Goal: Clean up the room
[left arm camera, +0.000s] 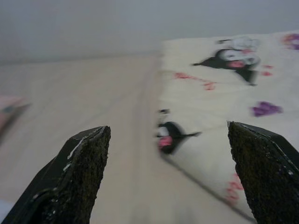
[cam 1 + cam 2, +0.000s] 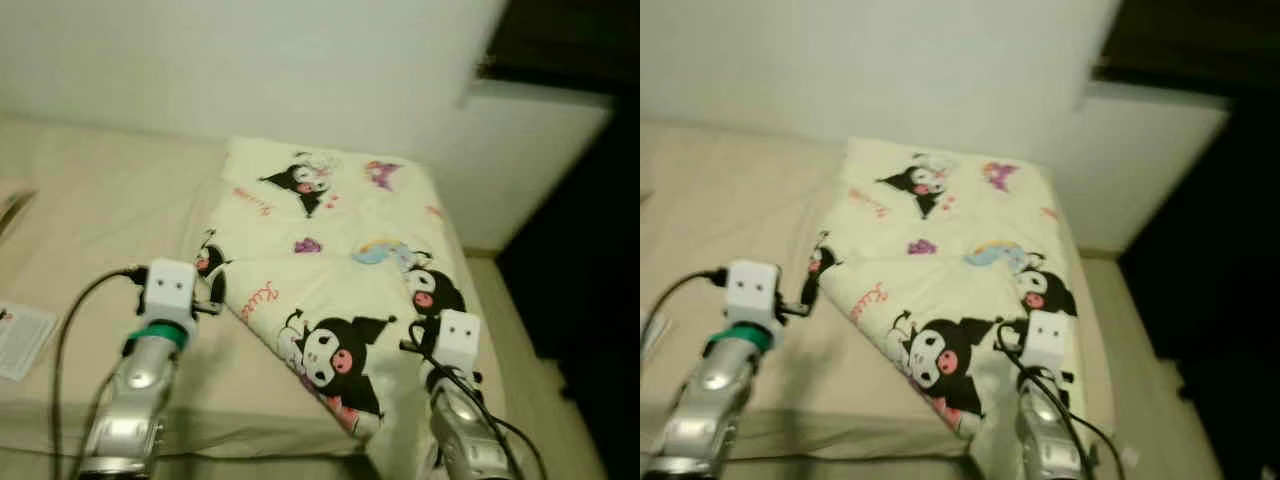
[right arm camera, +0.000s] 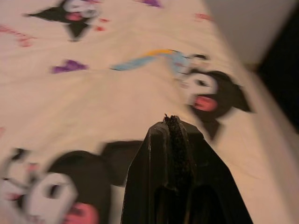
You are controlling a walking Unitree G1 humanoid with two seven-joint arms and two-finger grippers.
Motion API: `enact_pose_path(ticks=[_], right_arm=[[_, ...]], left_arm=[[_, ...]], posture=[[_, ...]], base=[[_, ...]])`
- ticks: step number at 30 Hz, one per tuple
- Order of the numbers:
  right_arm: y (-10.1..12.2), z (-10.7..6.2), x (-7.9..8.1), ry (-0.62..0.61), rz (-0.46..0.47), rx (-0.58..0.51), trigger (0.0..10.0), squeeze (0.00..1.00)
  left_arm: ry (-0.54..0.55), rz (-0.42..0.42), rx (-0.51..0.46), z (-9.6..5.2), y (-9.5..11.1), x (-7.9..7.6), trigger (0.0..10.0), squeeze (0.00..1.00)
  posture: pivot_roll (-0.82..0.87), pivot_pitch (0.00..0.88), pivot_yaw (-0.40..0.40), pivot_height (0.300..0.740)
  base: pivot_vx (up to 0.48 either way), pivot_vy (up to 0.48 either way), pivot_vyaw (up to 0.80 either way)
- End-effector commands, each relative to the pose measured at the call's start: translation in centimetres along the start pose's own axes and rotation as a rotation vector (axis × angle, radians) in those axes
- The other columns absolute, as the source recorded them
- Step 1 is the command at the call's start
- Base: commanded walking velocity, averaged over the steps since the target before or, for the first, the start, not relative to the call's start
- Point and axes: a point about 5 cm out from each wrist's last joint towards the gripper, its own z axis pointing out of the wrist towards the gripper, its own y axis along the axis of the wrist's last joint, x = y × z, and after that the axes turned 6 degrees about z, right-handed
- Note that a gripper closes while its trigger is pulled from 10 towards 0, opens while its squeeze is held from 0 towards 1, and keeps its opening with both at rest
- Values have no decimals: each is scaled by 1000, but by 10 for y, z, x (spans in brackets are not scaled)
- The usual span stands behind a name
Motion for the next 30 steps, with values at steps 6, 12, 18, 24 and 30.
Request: enact_pose_path(ticks=[6,12,18,24,30], right_arm=[[-4,0,-9,-40,32,8,10000,0],[1,2,-10,-37,52,-5,10000,0],[1,3,-12,-48,56,-9,10000,0],[3,5,-11,-46,61,-14,10000,0],[6,7,-13,-48,64,-23,10000,0]], left_arm=[[-13,13,9,2,-1,-6,10000,0],[-17,27,15,4,-2,-6,10000,0],[-29,39,19,3,-4,-8,10000,0],[-27,39,22,4,-5,-8,10000,0],[-34,39,27,4,-7,-9,10000,0]], posture=[[152,0,-14,740],[154,0,-13,725],[151,0,-14,700],[150,0,-20,675],[153,0,-25,655]], base=[[0,0,0],[0,0,0],[0,0,0],[0,0,0],[0,0,0]])
